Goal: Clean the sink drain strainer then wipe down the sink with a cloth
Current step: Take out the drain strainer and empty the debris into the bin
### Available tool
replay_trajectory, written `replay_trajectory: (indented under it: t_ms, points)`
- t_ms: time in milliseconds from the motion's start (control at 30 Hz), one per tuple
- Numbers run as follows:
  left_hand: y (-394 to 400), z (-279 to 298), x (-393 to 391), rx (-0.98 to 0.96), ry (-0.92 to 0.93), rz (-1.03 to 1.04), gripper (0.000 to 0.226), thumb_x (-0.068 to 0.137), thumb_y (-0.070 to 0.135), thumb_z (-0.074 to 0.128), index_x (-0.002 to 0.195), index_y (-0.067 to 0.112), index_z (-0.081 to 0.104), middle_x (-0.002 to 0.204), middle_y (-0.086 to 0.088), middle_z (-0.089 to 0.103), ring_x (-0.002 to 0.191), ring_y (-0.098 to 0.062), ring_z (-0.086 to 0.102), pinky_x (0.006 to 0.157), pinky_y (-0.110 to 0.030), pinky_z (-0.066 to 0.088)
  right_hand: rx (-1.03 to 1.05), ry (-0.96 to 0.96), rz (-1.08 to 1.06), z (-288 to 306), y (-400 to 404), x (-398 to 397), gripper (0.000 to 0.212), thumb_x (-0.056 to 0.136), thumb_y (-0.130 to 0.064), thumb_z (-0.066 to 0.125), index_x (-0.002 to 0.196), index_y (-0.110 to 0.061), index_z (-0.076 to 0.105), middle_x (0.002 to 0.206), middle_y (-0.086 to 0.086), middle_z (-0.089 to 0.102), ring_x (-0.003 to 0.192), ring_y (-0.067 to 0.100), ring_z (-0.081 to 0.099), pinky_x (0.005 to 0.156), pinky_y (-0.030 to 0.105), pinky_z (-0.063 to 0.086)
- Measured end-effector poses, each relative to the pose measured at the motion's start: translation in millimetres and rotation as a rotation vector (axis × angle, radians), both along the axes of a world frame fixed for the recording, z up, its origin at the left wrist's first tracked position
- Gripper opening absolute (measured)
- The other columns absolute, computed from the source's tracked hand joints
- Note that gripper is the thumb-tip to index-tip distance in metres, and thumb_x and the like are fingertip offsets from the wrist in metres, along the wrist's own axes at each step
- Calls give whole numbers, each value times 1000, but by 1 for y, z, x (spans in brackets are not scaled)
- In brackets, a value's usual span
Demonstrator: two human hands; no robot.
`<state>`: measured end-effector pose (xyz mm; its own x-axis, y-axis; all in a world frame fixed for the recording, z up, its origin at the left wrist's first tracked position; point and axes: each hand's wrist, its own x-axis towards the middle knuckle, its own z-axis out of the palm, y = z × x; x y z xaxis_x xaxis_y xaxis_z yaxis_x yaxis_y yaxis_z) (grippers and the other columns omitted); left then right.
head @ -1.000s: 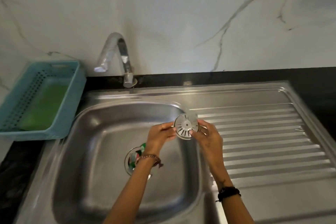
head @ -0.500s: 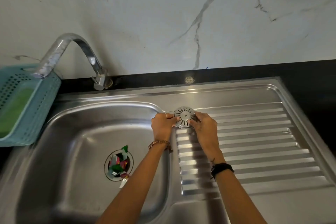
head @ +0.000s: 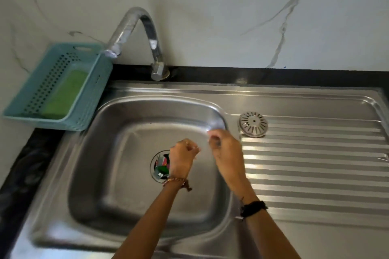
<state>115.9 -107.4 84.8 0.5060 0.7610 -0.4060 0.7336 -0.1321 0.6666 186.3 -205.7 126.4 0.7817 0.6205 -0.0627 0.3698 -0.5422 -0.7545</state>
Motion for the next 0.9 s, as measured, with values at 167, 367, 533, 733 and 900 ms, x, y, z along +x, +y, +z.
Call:
replay_trajectory:
  t_ms: [167, 367, 533, 733, 900]
  points:
    - [26, -52, -61, -51, 320, -103, 22, 79, 14, 63, 96, 0, 64, 106, -20, 67, 97, -33, 65, 80, -35, 51, -208, 292, 85, -52, 35, -50, 20, 90, -12, 51, 100, -12, 68, 101, 7, 71, 94, 20, 65, 72, 21, 43]
    - [18, -90, -83, -52, 358, -381, 27, 87, 16, 56, 112, 7, 55, 115, -16, 63, 107, -31, 59, 89, -38, 50, -405, 318, 49, -95, 59, -68, 23, 90, -12, 49, 102, -8, 68, 105, 11, 71, 97, 26, 64, 79, 30, 50]
    - [44, -97, -98, -8, 306, -337, 23, 93, 14, 43, 105, 5, 61, 107, -18, 66, 98, -34, 63, 85, -39, 53, -470, 346, 24, -116, 81, -78, 22, 89, -13, 49, 99, -9, 68, 101, 11, 70, 90, 27, 64, 68, 27, 45]
    - [84, -104, -109, -30, 263, -264, 22, 90, 15, 47, 99, 6, 65, 106, -17, 67, 98, -33, 63, 83, -37, 51, -670, 253, 57, -138, 114, -94, 28, 91, -29, 48, 103, -11, 66, 103, 11, 69, 92, 29, 65, 74, 31, 51]
    - [83, -114, -118, 100, 212, -340, 27, 89, 11, 50, 115, 11, 55, 115, -10, 54, 101, -26, 57, 81, -37, 52, -693, 269, -16, -139, 110, -103, 25, 88, -17, 45, 99, -8, 66, 101, 13, 69, 91, 31, 64, 73, 33, 49]
